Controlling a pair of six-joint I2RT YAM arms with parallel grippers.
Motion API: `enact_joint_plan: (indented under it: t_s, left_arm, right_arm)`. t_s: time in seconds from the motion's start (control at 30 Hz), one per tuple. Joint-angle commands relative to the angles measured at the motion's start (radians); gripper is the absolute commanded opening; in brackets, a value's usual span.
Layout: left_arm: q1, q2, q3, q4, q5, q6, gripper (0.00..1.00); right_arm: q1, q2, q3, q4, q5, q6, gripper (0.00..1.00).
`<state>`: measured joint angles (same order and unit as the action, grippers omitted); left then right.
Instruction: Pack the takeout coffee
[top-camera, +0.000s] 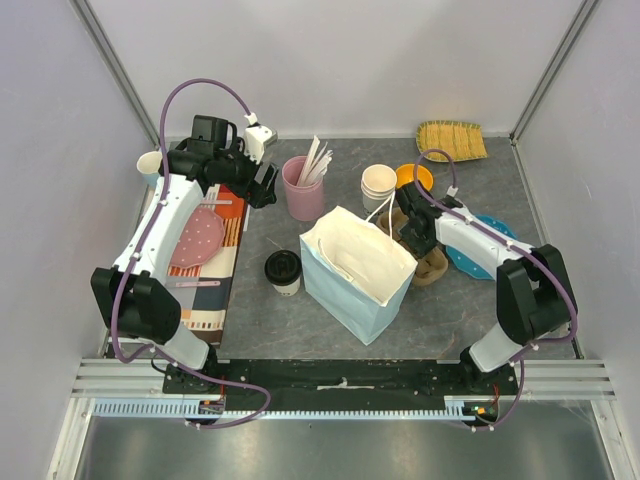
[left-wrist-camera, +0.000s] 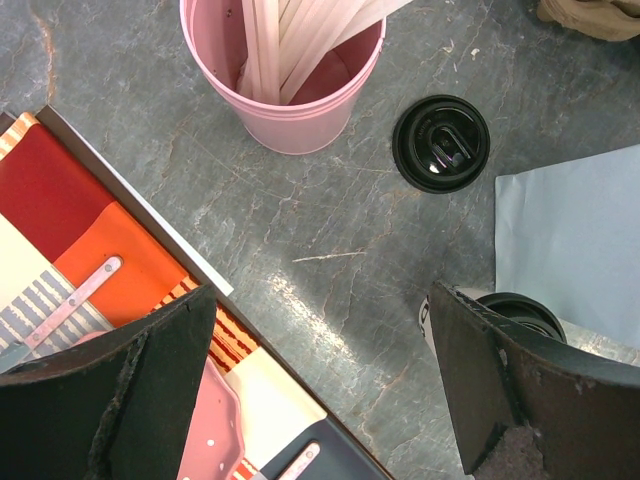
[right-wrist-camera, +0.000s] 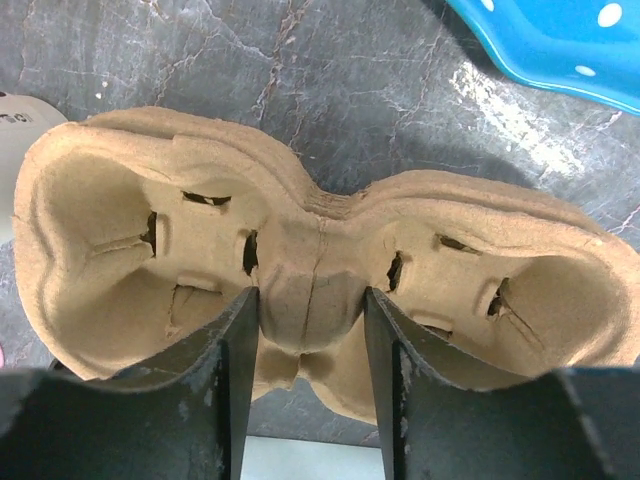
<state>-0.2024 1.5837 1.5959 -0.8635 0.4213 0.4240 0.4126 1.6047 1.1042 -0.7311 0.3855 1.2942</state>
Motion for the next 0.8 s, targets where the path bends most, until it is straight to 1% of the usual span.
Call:
enact_joint_plan:
  t_s: [0.0,0.13,0.47,0.77]
  left_arm:
    - [0.004,-0.011,0.004,0.004,0.004,0.041,0.93]
    - [0.003,-0.011,0.006,0.004,0.005,0.042,0.93]
    - [0.003,-0.011,0.007,0.004,0.005,0.044,0.93]
    - [0.003,-0.013,0.006,0.003,0.005,0.045,0.93]
  right_arm:
    - [0.002,-0.006,-0.006,0.025,-0.01,0.019,0.47]
    - [0.002,-0.041,-0.004,0.009,-0.005,0.019,0.45]
    - [0.0,-0.091,0.04,-0.036,0.026,0.001,0.46]
    - [0.002,-0.074,0.04,-0.037,0.026,-0.009,0.51]
